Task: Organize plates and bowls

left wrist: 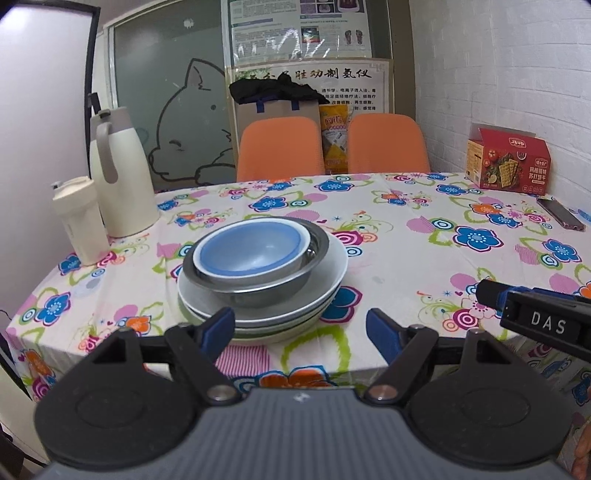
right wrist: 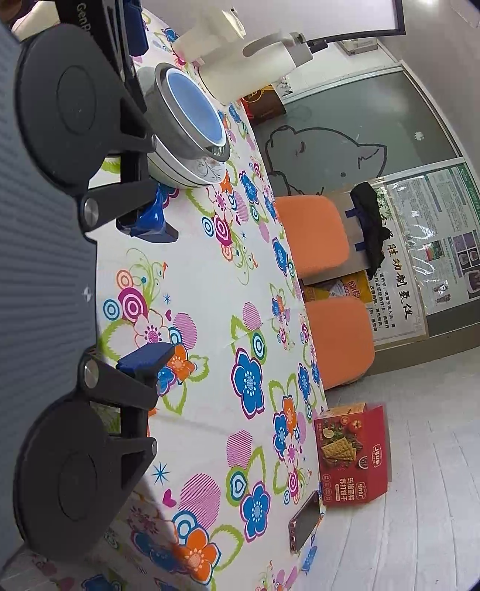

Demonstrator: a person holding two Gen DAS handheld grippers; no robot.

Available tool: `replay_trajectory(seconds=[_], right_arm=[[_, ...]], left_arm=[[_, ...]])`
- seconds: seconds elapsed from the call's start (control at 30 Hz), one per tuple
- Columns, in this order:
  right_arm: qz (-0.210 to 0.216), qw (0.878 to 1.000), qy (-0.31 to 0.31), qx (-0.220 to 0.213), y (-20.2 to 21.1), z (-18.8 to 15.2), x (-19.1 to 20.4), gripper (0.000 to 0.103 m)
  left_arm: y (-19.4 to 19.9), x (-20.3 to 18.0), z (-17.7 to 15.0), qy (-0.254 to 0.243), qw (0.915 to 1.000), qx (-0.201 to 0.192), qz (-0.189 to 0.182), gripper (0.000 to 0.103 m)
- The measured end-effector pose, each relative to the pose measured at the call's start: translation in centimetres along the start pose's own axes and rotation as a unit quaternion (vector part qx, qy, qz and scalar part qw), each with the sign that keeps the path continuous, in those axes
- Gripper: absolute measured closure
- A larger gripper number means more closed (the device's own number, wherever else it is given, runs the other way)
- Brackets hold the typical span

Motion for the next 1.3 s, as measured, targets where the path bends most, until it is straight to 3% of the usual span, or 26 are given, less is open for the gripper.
replay_trajectory(seconds=[0.33,0.8,1.3], right_arm=[[0.016,0.997,0.06,0.041,2.4,-1.6,0.8,0.056],[0.024,0.997,0.057,0.04,3.4,-2.6,1.4,0.055],[0.056,0.996,0.047,0.05,3.6,-3.1,2.9,0.053]], left_arm=[[3.2,-0.2,0.4,-0.009,0.9996,-0.025,0.0,0.024],[3.5,1.1,-1.0,0.004,0.9997,-0.011,0.02,0.024],[3.6,1.4,-1.2,0.015,0.9997,-0.012,0.012,0.024]])
Point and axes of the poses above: each gripper's, at about its wrist camera, not at the fingertips, and y roughly against the way its jaws point, x to its left, z to its top, the point moved 6 cm from there along -y, roughly the way its jaws point, and after that the axes turned 15 degrees about -x, right-handed, at the moved point
